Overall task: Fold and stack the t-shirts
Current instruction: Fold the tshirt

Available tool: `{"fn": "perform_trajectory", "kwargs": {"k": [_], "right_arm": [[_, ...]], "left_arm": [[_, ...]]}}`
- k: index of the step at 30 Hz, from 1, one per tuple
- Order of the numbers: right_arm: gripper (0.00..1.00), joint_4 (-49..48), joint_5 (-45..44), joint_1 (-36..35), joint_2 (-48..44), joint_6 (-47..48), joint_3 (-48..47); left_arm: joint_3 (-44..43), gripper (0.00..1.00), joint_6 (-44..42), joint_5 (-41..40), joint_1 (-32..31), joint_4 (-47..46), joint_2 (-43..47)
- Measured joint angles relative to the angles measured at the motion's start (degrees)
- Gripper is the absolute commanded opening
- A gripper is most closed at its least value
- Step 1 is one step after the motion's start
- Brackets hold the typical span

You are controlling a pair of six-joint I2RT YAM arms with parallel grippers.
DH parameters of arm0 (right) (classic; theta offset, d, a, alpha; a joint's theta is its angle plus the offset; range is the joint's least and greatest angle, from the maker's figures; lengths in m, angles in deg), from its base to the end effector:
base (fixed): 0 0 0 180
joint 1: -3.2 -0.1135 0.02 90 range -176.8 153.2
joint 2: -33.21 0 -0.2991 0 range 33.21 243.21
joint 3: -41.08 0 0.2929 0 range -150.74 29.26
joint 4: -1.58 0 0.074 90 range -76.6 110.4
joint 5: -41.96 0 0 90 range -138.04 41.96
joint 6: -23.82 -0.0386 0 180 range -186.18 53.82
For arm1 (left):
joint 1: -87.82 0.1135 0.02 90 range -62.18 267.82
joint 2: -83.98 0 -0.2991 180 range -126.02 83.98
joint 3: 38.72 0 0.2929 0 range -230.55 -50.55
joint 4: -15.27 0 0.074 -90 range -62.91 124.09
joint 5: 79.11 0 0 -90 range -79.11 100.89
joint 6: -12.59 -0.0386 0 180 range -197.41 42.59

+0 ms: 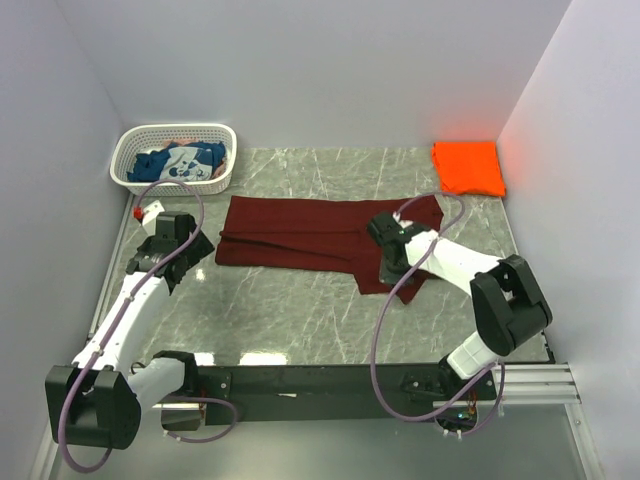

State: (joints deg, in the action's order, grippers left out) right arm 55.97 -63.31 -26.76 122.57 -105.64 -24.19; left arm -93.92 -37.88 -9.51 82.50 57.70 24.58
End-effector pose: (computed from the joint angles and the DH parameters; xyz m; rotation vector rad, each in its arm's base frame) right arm 0.2704 0.1441 0.1840 0.2717 2.8092 -0.1489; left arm 0.2358 -0.0084 0.2694 -0.8391 2.1636 0.0339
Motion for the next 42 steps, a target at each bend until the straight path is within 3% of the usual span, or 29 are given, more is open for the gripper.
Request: {"fn": "perform_trajectory", "kwargs": {"k": [10, 33, 37, 39, 42], "right_arm": [[0.0, 4.28, -8.04, 3.91, 8.07, 9.42, -19.65], [0.07, 1.92, -8.98, 11.06, 27.71, 20.09, -40.79], [0.17, 1.66, -9.03, 11.15, 29.62, 20.65, -42.82], [0.3, 1.64, -9.03, 11.26, 30.08, 20.81, -43.58], [0.41, 1.84, -8.96, 11.82, 30.47, 20.5, -45.2]], "left_arm": [[0.0, 0.88, -0.96, 0.04, 0.0, -0.07, -0.22], [0.0, 0.89, -1.25, 1.09, 0.0, -0.48, -1.68], [0.0, 0.9, -1.27, 1.29, 0.0, -0.74, -2.34], [0.0, 0.9, -1.29, 1.49, 0.02, -0.79, -2.78], [0.0, 0.91, -1.29, 1.75, 0.02, -0.79, -3.52]]}}
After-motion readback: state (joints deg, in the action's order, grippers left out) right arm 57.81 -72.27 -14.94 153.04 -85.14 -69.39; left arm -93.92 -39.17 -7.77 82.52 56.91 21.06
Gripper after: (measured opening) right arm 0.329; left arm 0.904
